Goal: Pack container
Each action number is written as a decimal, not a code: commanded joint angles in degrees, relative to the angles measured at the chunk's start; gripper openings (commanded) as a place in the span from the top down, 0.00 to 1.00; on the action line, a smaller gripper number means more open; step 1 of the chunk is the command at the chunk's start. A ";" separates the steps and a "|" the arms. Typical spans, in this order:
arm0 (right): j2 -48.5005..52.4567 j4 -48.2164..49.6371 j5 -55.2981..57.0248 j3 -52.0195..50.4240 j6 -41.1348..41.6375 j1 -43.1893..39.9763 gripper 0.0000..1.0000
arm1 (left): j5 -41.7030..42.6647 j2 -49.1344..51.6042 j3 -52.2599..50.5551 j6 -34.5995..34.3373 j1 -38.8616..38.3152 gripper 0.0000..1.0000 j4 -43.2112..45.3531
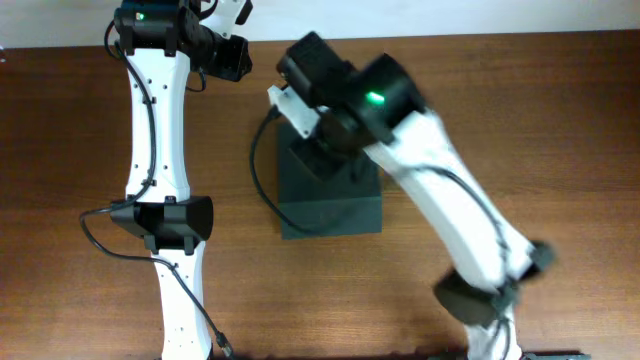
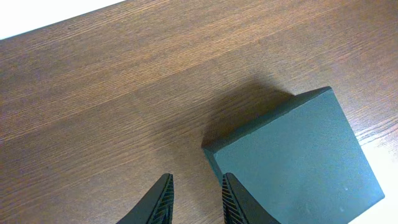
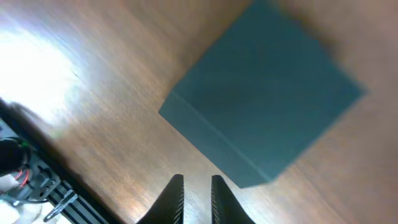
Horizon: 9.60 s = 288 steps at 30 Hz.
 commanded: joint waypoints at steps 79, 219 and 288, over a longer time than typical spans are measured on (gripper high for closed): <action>-11.85 47.80 -3.82 -71.80 6.25 -3.13 0.96 | 24.02 21.55 -7.23 14.45 -8.35 0.66 10.73; 4.31 38.45 -10.25 -45.29 10.36 -23.74 0.91 | 21.99 -4.00 -6.95 12.72 15.45 0.01 -0.70; -51.39 6.97 15.19 -3.76 2.99 -33.92 0.01 | 22.01 -4.00 -6.95 12.72 15.45 0.01 -0.70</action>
